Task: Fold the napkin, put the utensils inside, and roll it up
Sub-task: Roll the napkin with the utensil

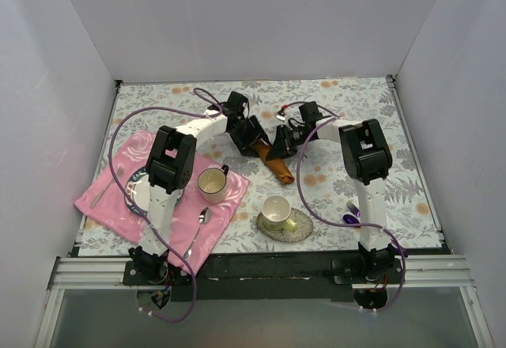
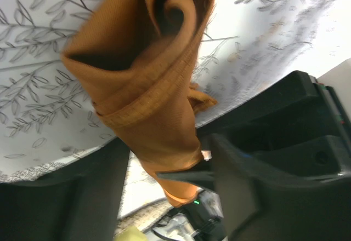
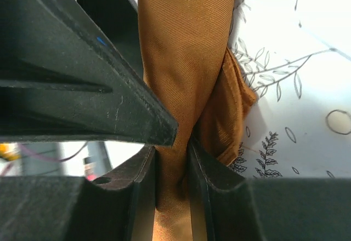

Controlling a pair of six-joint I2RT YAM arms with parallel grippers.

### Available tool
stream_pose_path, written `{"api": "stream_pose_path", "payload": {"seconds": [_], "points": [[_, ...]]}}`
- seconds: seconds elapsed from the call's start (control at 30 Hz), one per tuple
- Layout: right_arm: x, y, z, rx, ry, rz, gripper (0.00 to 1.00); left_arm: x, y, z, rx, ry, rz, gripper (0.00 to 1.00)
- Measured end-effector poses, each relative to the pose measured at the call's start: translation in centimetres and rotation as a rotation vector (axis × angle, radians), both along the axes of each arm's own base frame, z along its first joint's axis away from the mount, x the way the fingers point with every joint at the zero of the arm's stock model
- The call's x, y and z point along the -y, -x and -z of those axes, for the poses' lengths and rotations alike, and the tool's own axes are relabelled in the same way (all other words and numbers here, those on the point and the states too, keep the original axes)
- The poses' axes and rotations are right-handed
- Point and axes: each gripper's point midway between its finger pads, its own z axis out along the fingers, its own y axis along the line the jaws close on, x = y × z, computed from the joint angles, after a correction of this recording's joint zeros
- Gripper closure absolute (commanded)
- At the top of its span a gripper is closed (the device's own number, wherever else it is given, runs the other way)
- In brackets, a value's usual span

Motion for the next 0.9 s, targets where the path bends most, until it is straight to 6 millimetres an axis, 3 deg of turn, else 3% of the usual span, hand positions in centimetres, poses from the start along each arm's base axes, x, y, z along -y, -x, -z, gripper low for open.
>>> {"api": "stream_pose_path", "payload": {"seconds": [0.1, 0.3, 0.43, 0.7, 0.9], "points": [[0.1, 0.4, -0.1, -0.047, -0.035, -0.008, 0.61, 0.0, 0.1, 0.4, -0.006, -0.027, 0.003, 0.58], [0.1, 0.6, -0.4, -0.058, -0.038, -0.013, 0.46, -0.4, 0.3, 0.8, -0.019, -0.047, 0.006, 0.61], [0.5, 0.4, -1.0, -0.002, 0.055, 0.008, 0.38, -0.4, 0.3, 0.8, -0.019, -0.047, 0.007, 0.62], [1.8, -0.1, -2.7, 0.393, 0.445, 0.065, 0.25, -0.2, 0.4, 0.8, -0.027, -0.031, 0.012, 0.62], [0.1, 1.1, -2.9, 0.708, 0.675, -0.004, 0.22, -0.2, 0.4, 0.8, -0.036, -0.022, 0.011, 0.63]]}}
